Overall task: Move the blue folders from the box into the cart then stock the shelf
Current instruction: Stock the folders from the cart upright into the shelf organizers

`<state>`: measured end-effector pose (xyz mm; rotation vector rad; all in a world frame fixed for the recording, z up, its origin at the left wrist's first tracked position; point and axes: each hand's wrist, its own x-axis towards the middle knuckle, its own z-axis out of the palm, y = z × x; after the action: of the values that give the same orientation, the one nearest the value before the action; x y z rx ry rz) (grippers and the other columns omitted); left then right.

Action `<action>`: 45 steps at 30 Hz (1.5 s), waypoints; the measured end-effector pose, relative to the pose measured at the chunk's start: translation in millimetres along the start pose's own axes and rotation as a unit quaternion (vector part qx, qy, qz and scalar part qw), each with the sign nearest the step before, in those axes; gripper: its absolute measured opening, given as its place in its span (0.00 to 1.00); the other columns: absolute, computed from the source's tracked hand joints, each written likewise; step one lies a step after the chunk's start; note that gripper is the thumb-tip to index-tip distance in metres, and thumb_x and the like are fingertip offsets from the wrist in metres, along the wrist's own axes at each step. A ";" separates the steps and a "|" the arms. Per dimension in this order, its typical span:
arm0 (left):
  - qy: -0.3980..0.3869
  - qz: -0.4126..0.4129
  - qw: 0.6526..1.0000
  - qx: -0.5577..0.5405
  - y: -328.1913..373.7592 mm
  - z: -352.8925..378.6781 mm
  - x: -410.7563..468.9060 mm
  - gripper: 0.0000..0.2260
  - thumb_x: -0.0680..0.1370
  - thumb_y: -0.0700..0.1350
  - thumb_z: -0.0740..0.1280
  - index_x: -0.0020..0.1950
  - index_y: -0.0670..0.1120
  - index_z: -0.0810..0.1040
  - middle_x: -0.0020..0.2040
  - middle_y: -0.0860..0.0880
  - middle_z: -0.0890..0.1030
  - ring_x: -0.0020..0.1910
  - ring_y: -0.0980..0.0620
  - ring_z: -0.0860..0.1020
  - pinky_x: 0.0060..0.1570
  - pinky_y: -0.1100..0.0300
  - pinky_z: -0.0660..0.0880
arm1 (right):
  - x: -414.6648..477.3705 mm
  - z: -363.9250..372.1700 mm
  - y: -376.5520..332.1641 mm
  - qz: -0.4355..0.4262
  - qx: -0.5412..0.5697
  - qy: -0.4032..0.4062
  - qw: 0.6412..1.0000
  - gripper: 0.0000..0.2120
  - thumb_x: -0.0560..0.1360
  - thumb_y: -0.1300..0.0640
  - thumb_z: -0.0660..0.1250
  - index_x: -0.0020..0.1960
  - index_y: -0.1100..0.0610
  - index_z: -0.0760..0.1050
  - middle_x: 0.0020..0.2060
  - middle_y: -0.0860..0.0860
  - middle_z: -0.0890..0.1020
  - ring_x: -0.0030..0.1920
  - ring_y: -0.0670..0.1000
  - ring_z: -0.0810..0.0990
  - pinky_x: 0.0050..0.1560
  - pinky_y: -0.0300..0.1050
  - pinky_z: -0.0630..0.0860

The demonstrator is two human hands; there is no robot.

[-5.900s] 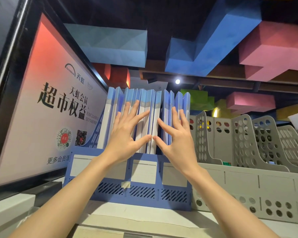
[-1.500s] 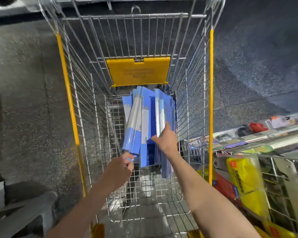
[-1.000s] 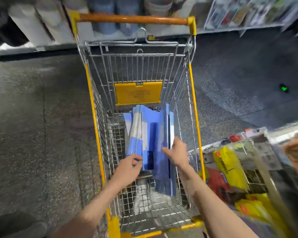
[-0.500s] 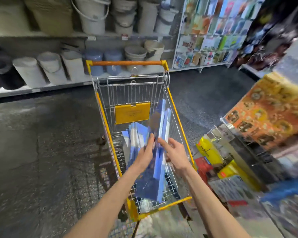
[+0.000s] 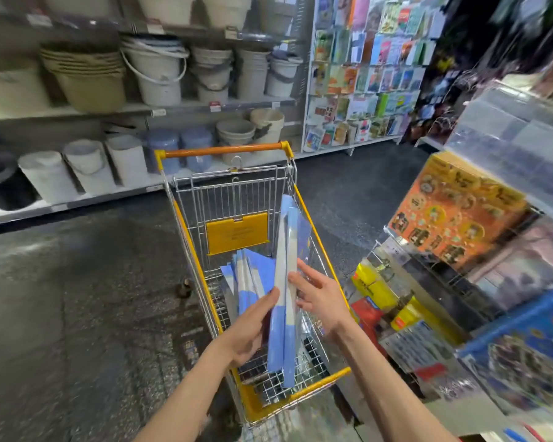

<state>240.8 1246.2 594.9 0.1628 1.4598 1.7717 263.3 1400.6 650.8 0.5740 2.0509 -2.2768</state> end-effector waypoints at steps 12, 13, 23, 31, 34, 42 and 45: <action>-0.033 0.038 0.993 0.103 8.5 40.9 -10.6 0.13 0.84 0.52 0.61 0.67 0.66 0.69 0.67 0.64 0.76 0.65 0.62 0.75 0.56 0.62 0.79 | -25.0 -24.6 -13.2 -0.058 -0.052 -0.003 0.997 0.16 0.82 0.63 0.62 0.66 0.50 0.78 0.56 0.46 0.85 0.56 0.49 0.84 0.56 0.47 0.81; -0.033 0.038 0.993 0.107 10.1 42.0 -12.5 0.12 0.85 0.51 0.61 0.64 0.68 0.67 0.63 0.68 0.75 0.61 0.66 0.75 0.52 0.67 0.78 | -26.7 -23.7 -13.6 -0.059 -0.049 0.000 0.997 0.16 0.82 0.62 0.62 0.66 0.50 0.78 0.56 0.46 0.85 0.56 0.49 0.84 0.57 0.47 0.80; -0.033 0.075 0.984 0.159 6.6 43.1 -21.3 0.22 0.83 0.51 0.64 0.76 0.57 0.65 0.71 0.61 0.74 0.66 0.63 0.74 0.68 0.53 0.74 | -47.8 -18.6 -18.1 -0.083 -0.035 -0.006 0.996 0.15 0.75 0.55 0.73 0.61 0.54 0.81 0.51 0.51 0.87 0.50 0.49 0.85 0.53 0.47 0.81; -0.093 0.153 0.945 0.274 27.1 74.7 -13.2 0.26 0.81 0.54 0.66 0.78 0.62 0.63 0.73 0.70 0.67 0.72 0.70 0.65 0.69 0.71 0.64 | -51.6 -51.3 -32.4 -0.242 -0.247 0.219 0.912 0.06 0.76 0.53 0.71 0.42 0.53 0.79 0.28 0.45 0.77 0.29 0.41 0.69 0.32 0.39 0.66; 0.042 0.205 0.938 0.277 42.8 84.5 -5.7 0.18 0.80 0.55 0.68 0.70 0.59 0.76 0.67 0.63 0.77 0.68 0.64 0.73 0.67 0.66 0.68 | -75.1 -84.6 -61.6 -0.235 -0.191 0.209 0.930 0.06 0.78 0.54 0.70 0.46 0.55 0.81 0.33 0.48 0.81 0.33 0.41 0.72 0.36 0.39 0.69; 0.241 0.223 0.939 0.104 108.0 164.9 -3.2 0.46 0.68 0.68 0.73 0.78 0.46 0.63 0.74 0.50 0.72 0.70 0.50 0.74 0.69 0.46 0.73 | -183.4 -167.0 -147.6 -0.235 0.058 0.156 0.958 0.11 0.78 0.58 0.68 0.57 0.64 0.80 0.51 0.59 0.85 0.47 0.57 0.85 0.49 0.53 0.81; 0.178 0.269 0.944 0.067 133.8 218.4 -18.3 0.24 0.74 0.59 0.73 0.63 0.44 0.80 0.56 0.51 0.85 0.55 0.52 0.83 0.57 0.50 0.81 | -229.5 -200.1 -171.6 -0.266 0.089 0.160 0.946 0.08 0.77 0.60 0.68 0.54 0.62 0.80 0.46 0.56 0.86 0.42 0.54 0.85 0.43 0.49 0.82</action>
<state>309.2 1401.1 787.9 0.3545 1.9323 2.2212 483.2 1565.2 866.9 0.4631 2.4021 -2.8566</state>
